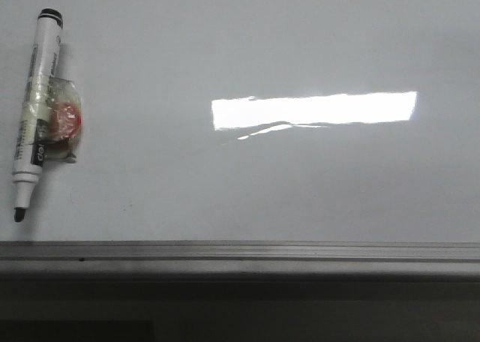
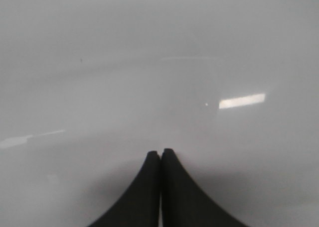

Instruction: Write number 3 on whiteboard

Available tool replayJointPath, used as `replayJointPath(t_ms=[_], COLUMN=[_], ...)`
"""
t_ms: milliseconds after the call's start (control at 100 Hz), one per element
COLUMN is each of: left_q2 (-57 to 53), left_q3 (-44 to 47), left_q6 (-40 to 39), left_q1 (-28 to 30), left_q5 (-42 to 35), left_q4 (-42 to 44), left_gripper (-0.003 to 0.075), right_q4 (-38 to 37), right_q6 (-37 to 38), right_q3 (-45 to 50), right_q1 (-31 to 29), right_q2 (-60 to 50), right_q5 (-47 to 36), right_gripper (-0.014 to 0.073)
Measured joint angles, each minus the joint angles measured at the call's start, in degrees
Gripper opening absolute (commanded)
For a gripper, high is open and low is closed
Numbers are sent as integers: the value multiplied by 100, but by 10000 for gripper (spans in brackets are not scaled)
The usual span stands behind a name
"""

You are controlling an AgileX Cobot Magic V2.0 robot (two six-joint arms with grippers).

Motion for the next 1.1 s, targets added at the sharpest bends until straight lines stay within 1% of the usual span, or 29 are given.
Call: replayJointPath(t_ms=[50, 160, 280, 470, 590, 680, 750, 960, 1100], left_q2=[93, 268, 323, 331, 432, 669, 926, 1809, 2257], left_q3=[0, 0, 0, 0, 0, 0, 0, 0, 0], left_q6=[83, 208, 287, 349, 372, 375, 375, 375, 375], left_q1=[-118, -608, -1550, -3270, -3951, -4222, -4317, -4332, -4332], left_q5=[-66, -119, -209, -400, -660, -812, -854, -1013, -1249], left_q4=[-65, -143, -162, -299, -562, -981, -1211, -1759, -1898], left_gripper=[437, 428, 432, 431, 431, 431, 431, 431, 430], right_q4=[0, 11, 22, 22, 22, 30, 30, 30, 30], right_q6=[0, 0, 0, 0, 0, 0, 0, 0, 0], right_q3=[0, 0, 0, 0, 0, 0, 0, 0, 0], right_q1=[0, 0, 0, 0, 0, 0, 0, 0, 0], right_q2=[0, 0, 0, 0, 0, 0, 0, 0, 0], right_q5=[97, 214, 217, 217, 217, 217, 206, 183, 145], right_gripper=[-54, -54, -54, -54, -54, -54, -54, -54, -54])
